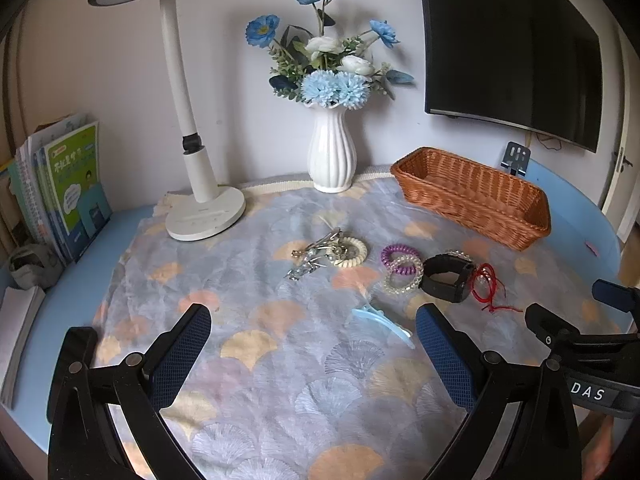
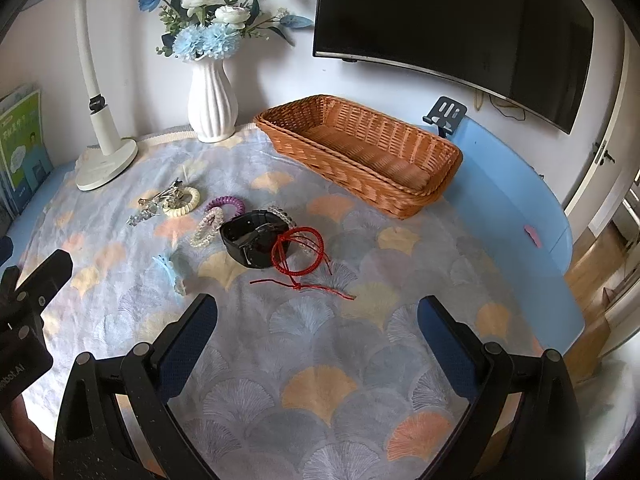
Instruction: Organize jewelry
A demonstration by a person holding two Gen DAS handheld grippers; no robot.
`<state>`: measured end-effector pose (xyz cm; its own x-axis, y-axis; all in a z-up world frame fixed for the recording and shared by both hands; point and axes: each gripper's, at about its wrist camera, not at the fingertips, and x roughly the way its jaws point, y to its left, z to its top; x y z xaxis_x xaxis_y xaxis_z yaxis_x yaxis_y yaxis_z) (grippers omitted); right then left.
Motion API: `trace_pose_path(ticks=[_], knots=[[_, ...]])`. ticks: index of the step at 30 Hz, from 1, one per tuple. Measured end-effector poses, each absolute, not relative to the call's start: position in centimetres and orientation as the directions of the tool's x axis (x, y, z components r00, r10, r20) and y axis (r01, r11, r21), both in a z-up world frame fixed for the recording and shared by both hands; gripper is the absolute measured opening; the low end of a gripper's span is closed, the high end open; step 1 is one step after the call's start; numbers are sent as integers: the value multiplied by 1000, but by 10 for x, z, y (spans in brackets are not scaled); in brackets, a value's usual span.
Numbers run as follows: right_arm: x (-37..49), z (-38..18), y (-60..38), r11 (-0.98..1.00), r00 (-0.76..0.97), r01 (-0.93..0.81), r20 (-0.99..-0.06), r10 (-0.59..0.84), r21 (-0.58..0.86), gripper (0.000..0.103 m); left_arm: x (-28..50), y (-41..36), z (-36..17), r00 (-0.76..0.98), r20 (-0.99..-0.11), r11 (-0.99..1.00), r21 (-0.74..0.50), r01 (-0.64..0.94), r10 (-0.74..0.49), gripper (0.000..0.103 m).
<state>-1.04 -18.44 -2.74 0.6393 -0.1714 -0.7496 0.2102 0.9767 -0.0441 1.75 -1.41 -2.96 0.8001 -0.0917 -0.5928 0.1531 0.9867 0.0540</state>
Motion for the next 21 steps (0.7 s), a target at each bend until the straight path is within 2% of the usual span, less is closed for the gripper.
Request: trace_pose_path(ticks=[6,12,14,17,21], knots=[[-14,-29,-189,977,643,207,-745,-180,-58,101,19,-16,-37,786,-612,983,76,168,-87,102],[-23,-42,-217,985,660,174,-739,-133,-22,101,31,-25,-72,662,-725,948,41,315,-189,102],[-21,-47,-224,987,654,164,-749,-108,0,93,39,-32,-78,637,-739,944,4,330,-219,102],[-17,-54,-232,991,650,125,-758,-45,48,90,53,-44,-83,615,-743,942,-60,330,-262,101],[-15,-62,-240,993,653,103,-757,-20,62,89,71,-63,-90,627,-742,952,-50,303,-239,96]])
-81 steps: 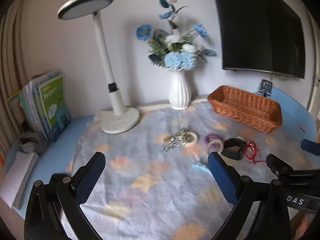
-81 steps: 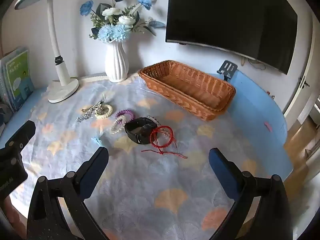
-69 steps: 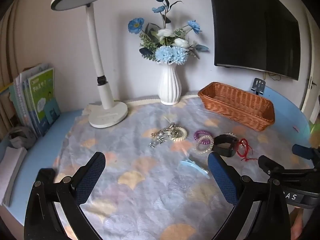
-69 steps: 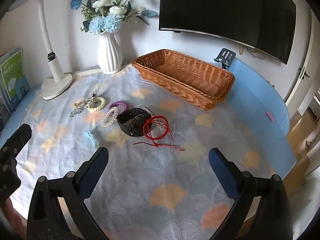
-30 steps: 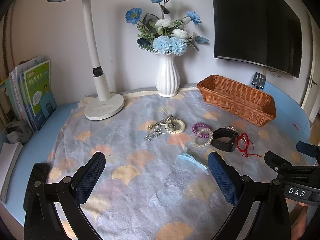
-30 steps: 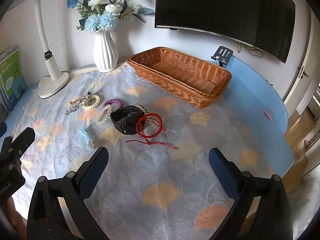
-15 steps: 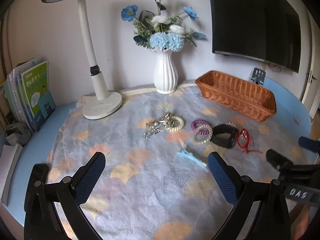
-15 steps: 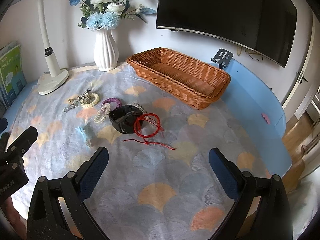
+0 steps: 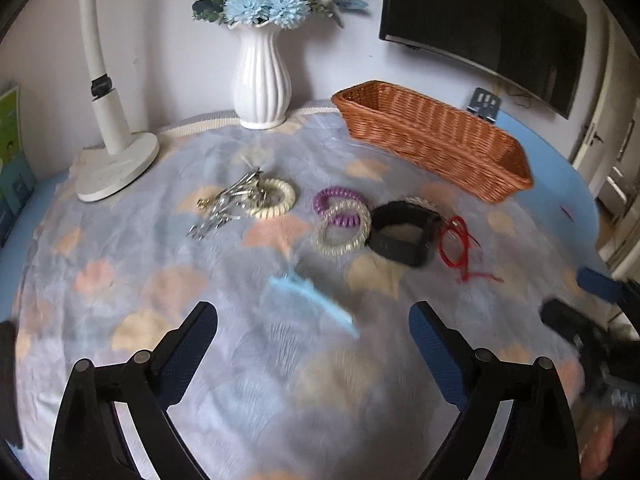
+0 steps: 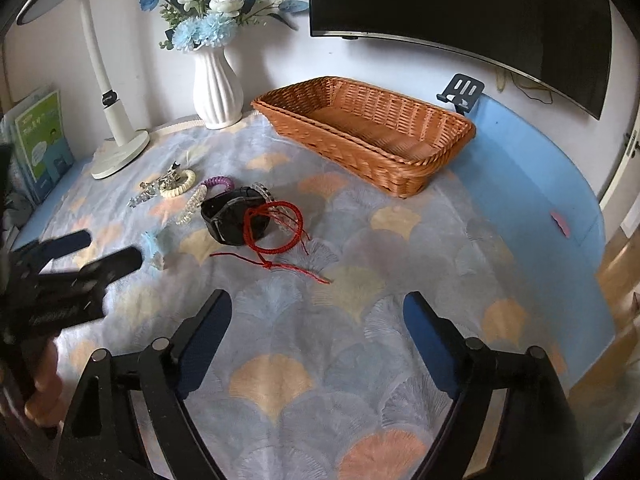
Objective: Organize jewelry
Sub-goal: 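Grasp the red string bracelet with the right tool while the left tool grasps the blue hair clip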
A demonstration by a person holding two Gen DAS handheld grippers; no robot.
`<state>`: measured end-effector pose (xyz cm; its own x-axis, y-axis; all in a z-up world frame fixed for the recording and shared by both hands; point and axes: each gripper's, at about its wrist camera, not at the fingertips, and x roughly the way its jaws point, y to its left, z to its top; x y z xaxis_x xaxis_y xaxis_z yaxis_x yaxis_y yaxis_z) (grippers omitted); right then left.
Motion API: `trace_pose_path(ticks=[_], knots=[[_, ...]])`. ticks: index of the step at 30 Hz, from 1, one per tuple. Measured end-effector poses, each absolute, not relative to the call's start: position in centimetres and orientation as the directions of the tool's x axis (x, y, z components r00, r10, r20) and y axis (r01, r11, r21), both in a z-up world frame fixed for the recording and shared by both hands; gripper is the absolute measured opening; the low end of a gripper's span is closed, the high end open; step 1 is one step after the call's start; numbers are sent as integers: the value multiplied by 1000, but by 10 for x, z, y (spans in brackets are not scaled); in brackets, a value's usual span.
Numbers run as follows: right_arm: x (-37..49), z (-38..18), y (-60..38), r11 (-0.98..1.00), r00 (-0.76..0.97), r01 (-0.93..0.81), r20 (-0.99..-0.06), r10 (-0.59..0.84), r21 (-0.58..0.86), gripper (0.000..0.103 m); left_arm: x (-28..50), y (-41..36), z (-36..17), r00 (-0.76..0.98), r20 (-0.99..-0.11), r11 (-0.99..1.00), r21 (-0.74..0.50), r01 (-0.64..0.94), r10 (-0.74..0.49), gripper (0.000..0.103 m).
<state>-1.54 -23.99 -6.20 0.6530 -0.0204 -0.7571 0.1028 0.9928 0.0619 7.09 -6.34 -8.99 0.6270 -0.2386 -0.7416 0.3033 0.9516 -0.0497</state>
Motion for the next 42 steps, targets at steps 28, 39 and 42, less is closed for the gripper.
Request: trace_pose_path(ticks=[28,39,42], knots=[[65,-100,-215,992,552,-89,-825,124,90,7,105,-29,-121,557,-825,978,26,208,-97,66],[22,-71,-274,985,599,-4,-788,141,173,7,100,-31,-123,554,-823,973,11,231,-122,66],[19,-71,-279,987,565,4,-815,131,161,9,98,-32,-123,554,-824,972,15,236,-122,66]])
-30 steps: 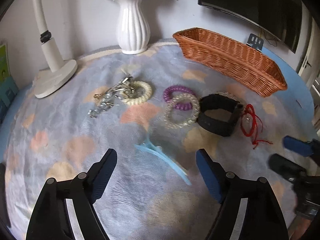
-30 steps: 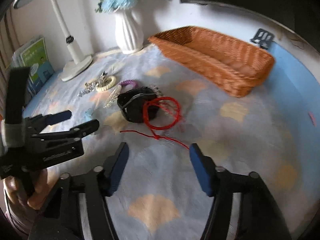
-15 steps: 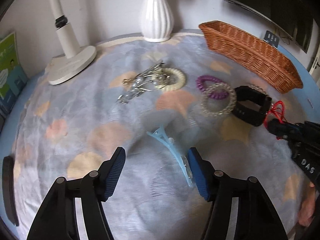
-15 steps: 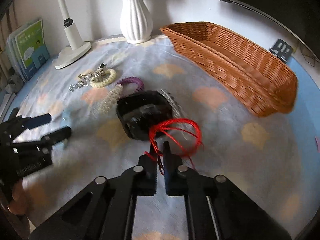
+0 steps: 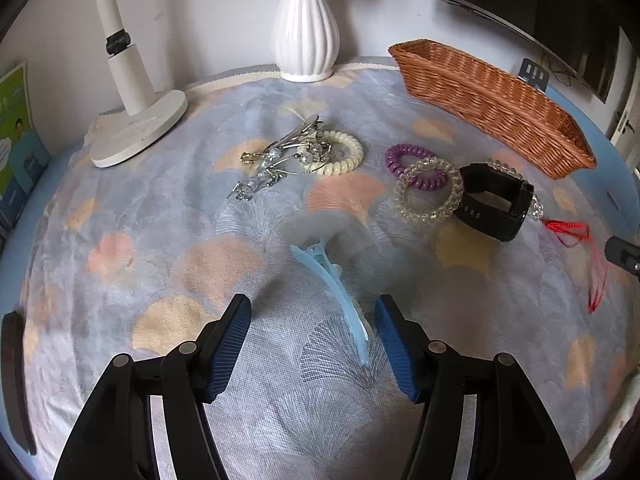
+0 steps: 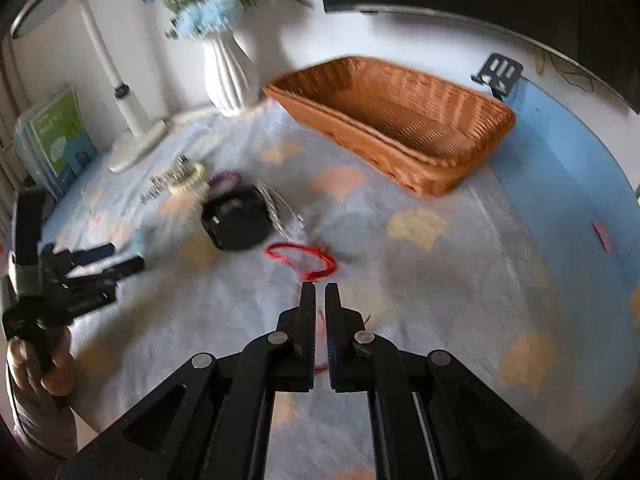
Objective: Organize jewelry
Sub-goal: 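Grasp the red string bracelet with the right tool while the left tool grasps the blue hair clip, then carry both items to the wicker basket and open both tools to drop them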
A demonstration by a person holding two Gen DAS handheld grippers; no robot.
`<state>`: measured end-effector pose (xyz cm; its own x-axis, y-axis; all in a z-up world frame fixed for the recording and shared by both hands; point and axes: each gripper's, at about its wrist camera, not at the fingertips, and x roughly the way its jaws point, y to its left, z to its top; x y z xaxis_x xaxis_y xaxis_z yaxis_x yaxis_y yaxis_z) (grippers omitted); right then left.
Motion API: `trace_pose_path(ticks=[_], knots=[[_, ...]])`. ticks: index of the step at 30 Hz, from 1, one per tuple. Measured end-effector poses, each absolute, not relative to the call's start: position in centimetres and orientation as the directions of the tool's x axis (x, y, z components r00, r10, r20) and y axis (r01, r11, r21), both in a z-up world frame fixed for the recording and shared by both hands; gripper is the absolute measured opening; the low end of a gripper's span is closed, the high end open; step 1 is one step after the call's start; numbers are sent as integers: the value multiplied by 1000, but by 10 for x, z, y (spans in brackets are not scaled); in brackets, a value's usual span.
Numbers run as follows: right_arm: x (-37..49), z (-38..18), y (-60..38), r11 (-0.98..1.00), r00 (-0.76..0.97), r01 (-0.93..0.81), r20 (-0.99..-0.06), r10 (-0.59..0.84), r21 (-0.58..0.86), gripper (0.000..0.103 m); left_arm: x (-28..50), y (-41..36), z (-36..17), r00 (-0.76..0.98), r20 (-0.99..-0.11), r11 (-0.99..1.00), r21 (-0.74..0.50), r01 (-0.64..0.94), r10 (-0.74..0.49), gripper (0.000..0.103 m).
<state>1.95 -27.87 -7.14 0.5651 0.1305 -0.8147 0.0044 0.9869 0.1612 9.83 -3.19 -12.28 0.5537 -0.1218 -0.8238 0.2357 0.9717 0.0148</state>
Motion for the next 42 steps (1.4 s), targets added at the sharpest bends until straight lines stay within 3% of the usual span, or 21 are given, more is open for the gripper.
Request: trace_pose_path(ticks=[6,8,12,15,16,21,23,24,25,35,42], knots=[[4,-80,-293,978,535,9,-827,171,208,34,95,-29,-123,541,-825,963,-10,270,-161,66],[8,-77,-295,964,548,-3,-805,225,266,52,93,-28,-122,539,-825,961,-19,276,-171,66],[35,-86,-291,933,531,-1,-791,306,360,52,93,-25,-121,526,-824,957,-61,285,-209,66],[55,-103,-286,945,505,37,-822,263,325,45,94,-21,-120,526,-819,956,-88,280,-230,65],[58,-107,-284,952,502,47,-831,240,303,39,94,-21,-120,527,-819,957,-87,276,-226,61],[68,-106,-261,989,520,36,-848,103,142,30,96,-32,-121,534,-826,962,-36,271,-181,49],[66,-107,-254,994,519,10,-850,87,108,11,94,-36,-121,542,-824,961,-10,277,-165,35],[64,-107,-251,994,519,-4,-850,92,105,11,93,-36,-120,541,-824,959,-12,284,-171,12],[61,-107,-250,994,518,-11,-849,99,109,9,91,-37,-120,535,-826,956,-18,293,-179,8],[34,-59,-279,981,581,-18,-796,169,195,7,79,-43,-75,574,-770,927,-59,369,-278,7],[54,9,-317,992,687,44,-725,58,120,7,103,-88,-4,613,-709,872,-8,489,-350,7]])
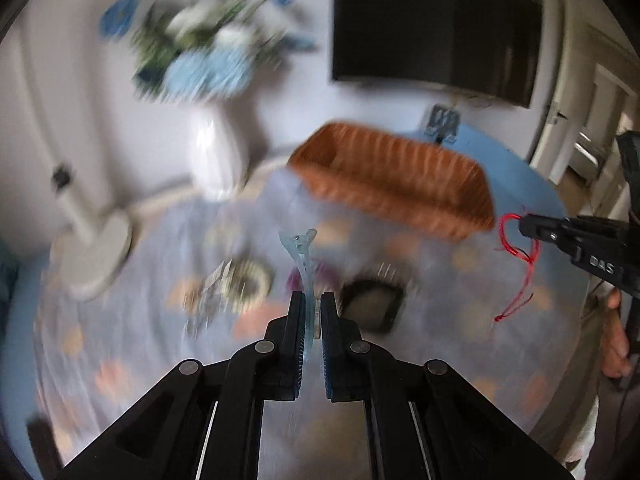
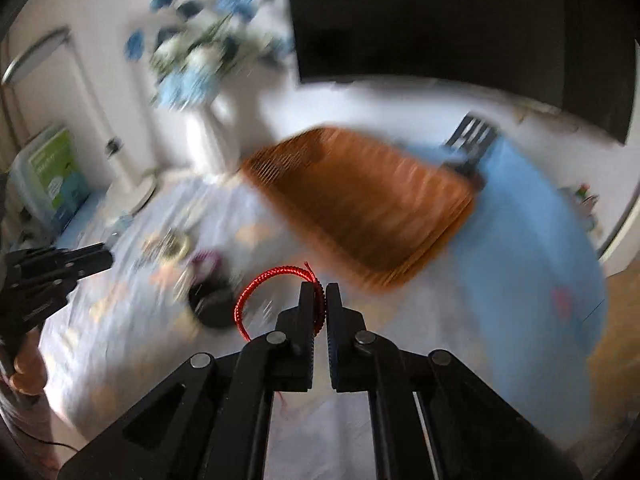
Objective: Organize jewelry
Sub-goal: 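Carry both items to the wicker basket and open both tools to drop them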
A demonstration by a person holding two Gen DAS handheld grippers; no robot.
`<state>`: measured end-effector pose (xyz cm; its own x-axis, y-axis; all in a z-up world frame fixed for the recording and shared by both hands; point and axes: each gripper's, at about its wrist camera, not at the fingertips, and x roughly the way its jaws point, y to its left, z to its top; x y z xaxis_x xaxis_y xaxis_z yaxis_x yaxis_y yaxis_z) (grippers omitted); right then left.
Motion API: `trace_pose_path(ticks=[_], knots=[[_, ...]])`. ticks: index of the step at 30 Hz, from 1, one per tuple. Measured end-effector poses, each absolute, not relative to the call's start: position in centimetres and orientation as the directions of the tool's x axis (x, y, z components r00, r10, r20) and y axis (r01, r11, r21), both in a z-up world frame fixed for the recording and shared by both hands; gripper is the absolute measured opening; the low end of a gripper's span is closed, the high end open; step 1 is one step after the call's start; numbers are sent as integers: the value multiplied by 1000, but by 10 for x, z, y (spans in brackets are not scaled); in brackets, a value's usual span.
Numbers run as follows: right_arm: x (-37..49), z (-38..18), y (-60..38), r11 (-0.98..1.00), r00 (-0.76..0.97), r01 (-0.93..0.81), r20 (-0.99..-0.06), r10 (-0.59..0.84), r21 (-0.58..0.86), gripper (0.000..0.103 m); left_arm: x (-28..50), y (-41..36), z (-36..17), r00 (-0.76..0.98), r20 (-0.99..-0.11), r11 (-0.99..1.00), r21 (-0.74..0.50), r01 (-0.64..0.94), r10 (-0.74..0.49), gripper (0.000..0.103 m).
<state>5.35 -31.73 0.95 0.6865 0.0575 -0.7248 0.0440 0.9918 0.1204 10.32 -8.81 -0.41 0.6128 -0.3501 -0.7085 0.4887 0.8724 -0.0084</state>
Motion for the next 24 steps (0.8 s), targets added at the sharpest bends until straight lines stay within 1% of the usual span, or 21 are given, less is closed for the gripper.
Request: trace_pose_path(ticks=[3,5,8,10,13,18,22,24], knots=[[75,32,-343,985,724,101,-689,23,139,7,125,-115,25,635,-676,851,21,525,-375,7],[90,43,-358,979,745,132,-668,7,157,7,144,-137,44,619,-660,824,-1,566,-426,7],[113,43,-375,969,751,183,-660,-30,164,7,170,-169,52,574,-665,789,-37,613,-477,7],[125,35,-387,963,744,201,-668,-31,179,7,185,-191,45,546,-678,771,-49,635,-492,7],[149,4,-397,956,704,217,-710,-13,198,7,207,-223,23,500,-710,749,-56,660,-495,7],[167,-44,-397,964,624,219,-781,-17,154,7,239,-258,-29,378,-771,719,-145,680,-513,7],[174,-64,-395,969,572,216,-820,-27,119,7,245,-272,-59,286,-806,695,-202,690,-518,7],[176,-69,-393,971,554,210,-832,-24,112,7,246,-277,-66,266,-812,689,-213,693,-519,7]])
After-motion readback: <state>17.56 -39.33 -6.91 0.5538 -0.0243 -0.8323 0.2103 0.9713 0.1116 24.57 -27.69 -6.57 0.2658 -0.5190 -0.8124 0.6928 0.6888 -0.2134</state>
